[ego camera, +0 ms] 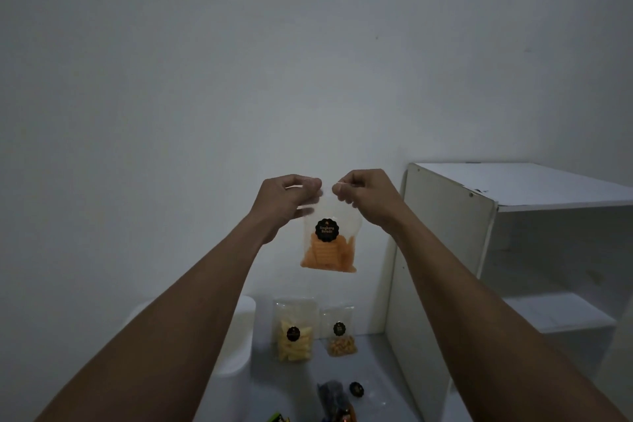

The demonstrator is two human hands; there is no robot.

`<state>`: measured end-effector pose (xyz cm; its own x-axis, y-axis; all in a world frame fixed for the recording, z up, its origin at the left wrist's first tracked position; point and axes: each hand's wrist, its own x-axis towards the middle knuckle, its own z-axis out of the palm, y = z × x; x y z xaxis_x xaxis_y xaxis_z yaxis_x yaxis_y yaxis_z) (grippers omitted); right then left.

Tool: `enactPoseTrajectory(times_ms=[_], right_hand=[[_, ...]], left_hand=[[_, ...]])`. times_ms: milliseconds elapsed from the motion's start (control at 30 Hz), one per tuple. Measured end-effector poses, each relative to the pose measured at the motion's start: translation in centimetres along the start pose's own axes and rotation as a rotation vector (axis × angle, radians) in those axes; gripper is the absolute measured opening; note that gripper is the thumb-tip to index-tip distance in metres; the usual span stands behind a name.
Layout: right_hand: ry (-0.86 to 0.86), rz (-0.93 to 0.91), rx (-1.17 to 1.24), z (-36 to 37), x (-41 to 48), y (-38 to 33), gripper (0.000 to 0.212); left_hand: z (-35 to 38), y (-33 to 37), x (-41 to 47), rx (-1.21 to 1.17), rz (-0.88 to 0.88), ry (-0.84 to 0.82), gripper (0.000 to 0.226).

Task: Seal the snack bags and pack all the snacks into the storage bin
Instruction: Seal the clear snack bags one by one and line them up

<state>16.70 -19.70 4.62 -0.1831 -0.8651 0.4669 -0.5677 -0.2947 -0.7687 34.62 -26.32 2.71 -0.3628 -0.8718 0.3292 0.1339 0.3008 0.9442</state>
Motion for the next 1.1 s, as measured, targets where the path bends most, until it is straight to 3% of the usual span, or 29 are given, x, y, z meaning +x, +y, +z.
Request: enactPoseTrajectory(times_ms=[133, 233, 467, 633, 867, 1100], right_hand=[[-0.029, 0.025, 0.06, -0.1, -0.4, 0.3, 0.012], [-0.038, 0.037, 0.111, 0.3, -0.7, 0.5, 0.01], [0.022, 0.02, 0.026, 0.0, -0.4, 0.7, 0.009], [-0.01, 0.042, 0.111, 0.3, -0.5, 1.5, 0.011], [0.039, 0.07, 0.201, -0.1, -0.8, 2.0, 0.012], [-0.053, 0.05, 0.048, 0.4, -0.7, 1.7, 0.012]], left_hand=[[-0.4, -0.2, 0.2, 0.07, 0.031, 0.047, 0.012], [-0.5, -0.2, 0.4, 0.113, 0.065, 0.109, 0.015], [0.4, -0.5, 0.3, 0.062, -0.009, -0.043, 0.011], [0.2, -0.9, 1.0, 0.157, 0.085, 0.083, 0.01], [0.0, -1.1, 1.0, 0.072, 0.02, 0.029, 0.019], [0.0, -0.9, 1.1, 0.114, 0.002, 0.009, 0.02]])
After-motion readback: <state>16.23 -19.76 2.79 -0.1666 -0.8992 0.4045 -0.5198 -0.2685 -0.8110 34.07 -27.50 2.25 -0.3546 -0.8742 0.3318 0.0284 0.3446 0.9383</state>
